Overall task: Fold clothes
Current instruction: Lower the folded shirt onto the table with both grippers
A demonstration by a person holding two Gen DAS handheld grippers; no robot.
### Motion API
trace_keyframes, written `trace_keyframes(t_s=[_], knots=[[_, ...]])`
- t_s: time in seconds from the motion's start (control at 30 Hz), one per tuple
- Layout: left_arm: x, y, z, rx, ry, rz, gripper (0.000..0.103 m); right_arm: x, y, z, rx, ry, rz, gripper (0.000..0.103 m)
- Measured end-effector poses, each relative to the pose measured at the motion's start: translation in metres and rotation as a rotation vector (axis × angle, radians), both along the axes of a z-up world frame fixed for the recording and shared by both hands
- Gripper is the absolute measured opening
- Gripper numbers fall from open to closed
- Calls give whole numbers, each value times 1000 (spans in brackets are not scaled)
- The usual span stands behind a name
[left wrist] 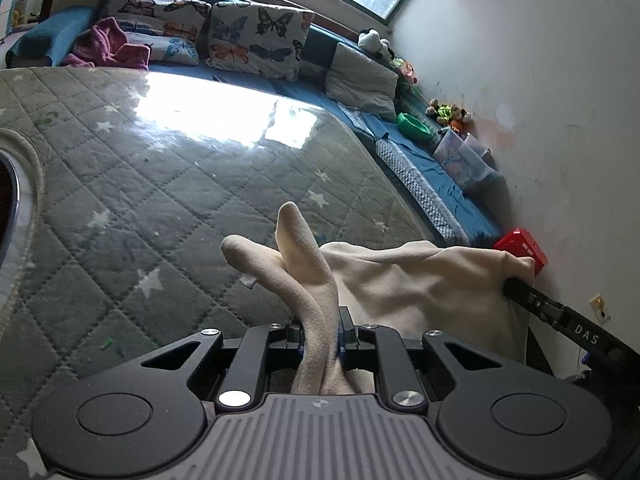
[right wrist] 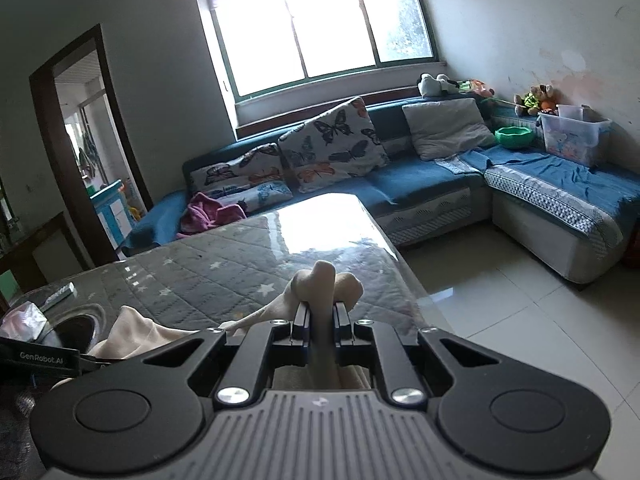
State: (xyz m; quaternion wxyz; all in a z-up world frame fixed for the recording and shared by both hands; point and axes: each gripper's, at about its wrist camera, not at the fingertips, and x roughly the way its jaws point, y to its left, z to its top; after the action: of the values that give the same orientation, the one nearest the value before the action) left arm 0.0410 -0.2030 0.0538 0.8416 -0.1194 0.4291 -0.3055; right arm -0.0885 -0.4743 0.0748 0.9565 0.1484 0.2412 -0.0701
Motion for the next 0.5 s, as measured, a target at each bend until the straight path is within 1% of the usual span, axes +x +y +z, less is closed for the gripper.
trace_keyframes(t_s=[0.5], knots=[[-6, -7, -16, 31, 36, -17, 15, 1, -10, -20, -7, 52, -26, 9]])
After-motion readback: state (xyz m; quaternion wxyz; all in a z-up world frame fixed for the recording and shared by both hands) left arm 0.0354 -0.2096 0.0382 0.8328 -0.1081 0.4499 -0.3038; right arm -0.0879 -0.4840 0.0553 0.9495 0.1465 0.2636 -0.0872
